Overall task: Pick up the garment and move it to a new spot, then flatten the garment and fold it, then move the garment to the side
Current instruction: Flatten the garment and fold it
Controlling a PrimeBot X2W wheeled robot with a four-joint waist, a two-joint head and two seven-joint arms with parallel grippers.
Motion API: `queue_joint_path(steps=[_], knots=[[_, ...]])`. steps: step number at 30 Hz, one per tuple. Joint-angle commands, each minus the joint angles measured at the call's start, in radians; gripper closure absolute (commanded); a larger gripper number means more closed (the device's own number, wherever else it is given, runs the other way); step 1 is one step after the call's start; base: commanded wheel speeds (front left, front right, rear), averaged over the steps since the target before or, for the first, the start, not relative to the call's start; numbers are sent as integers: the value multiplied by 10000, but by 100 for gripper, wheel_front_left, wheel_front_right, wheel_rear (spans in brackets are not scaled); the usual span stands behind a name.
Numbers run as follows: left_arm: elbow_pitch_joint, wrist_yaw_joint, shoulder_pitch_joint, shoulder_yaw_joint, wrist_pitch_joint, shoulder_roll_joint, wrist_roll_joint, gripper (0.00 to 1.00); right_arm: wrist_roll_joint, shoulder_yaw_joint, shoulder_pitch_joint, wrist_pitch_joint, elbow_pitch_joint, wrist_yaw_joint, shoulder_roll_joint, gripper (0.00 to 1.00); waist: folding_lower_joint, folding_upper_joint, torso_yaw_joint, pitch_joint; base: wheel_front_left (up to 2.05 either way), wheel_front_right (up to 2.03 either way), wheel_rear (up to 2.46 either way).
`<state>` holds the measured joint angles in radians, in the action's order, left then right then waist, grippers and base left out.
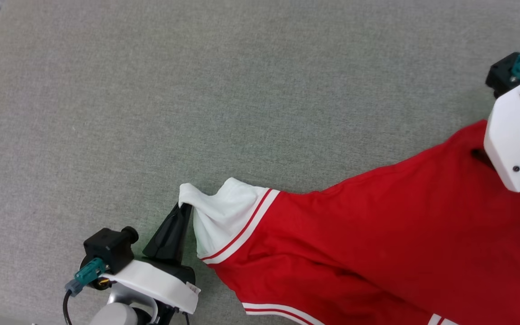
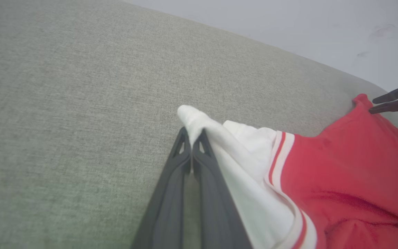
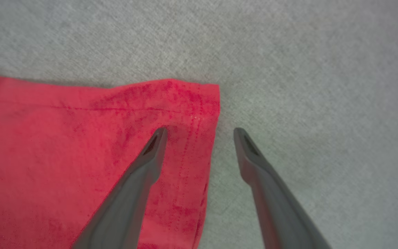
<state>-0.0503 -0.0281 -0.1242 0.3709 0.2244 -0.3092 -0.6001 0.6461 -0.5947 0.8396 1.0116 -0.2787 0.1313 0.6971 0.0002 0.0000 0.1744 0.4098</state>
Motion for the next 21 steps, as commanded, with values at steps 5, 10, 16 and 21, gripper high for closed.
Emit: queue_joint_path(steps=[5,10,16,21], knots=[[-157,-90,-311,55,115,150,101,100,262,-1347,-401,59,-750,-7,86,0,-2,0,283,431,0,0,0],[-303,-132,-371,38,188,175,97,100,758,-2358,-823,3,-1136,19,268,31,-2,0,279,480,0,0,0],[-493,-132,-214,-20,204,104,-19,100,1010,-2533,-21,-1199,-1386,-12,332,100,-2,0,99,103,0,0,0],[-646,-122,-11,2,178,62,-88,100,1186,-2529,230,-2288,-1422,-13,130,100,-2,0,-50,-451,0,0,0]])
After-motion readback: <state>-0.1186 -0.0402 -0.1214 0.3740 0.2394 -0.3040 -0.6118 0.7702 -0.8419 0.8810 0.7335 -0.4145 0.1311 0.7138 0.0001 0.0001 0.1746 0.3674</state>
